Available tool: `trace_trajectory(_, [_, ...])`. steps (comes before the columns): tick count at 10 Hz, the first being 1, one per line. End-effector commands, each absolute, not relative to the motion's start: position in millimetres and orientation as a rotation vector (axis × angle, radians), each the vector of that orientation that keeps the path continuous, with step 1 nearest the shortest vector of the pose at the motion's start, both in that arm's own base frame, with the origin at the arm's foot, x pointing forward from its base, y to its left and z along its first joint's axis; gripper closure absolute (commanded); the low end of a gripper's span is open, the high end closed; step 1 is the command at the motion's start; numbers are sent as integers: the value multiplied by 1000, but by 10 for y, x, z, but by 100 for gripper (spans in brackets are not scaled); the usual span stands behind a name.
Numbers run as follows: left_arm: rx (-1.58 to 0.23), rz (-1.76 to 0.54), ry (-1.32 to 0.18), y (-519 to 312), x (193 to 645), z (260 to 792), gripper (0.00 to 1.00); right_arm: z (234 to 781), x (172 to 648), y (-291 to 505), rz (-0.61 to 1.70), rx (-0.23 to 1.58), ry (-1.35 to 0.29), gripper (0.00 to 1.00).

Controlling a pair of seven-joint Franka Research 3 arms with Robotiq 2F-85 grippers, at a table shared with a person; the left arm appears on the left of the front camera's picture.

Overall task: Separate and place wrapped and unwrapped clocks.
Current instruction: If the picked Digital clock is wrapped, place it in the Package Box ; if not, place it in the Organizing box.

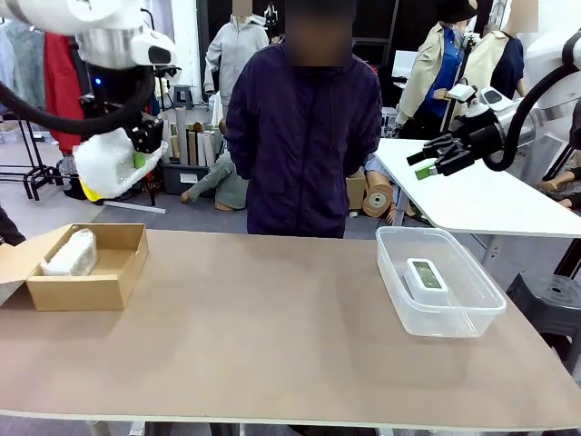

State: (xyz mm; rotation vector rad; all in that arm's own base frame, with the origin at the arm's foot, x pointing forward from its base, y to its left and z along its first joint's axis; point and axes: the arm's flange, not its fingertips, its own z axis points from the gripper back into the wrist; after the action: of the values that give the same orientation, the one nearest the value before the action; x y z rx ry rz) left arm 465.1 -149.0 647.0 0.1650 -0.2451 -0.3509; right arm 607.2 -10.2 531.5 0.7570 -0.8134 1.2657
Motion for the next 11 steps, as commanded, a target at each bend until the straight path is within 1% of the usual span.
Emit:
trace_trajectory(1, [170,-396,-196,-1516,4657,6566,100,5336,6069,-87,1270,760,-816,0])
trace_trajectory(6, [170,-396,-196,-1516,4657,6566,100,5336,6069,-87,1270,760,-816,0])
trace_trajectory(7, [174,-383,-197,-1546,4631,6505,100,5336,6069,-87,1270,760,-816,0])
trace_trajectory(8, [190,-341,-208,-1440,4734,6377,100,5336,6069,-87,1270,760,-816,0])
trace_trajectory(11, [150,-207,-230,-935,4970,5998,100,5336,6069,-87,1270,760,-816,0])
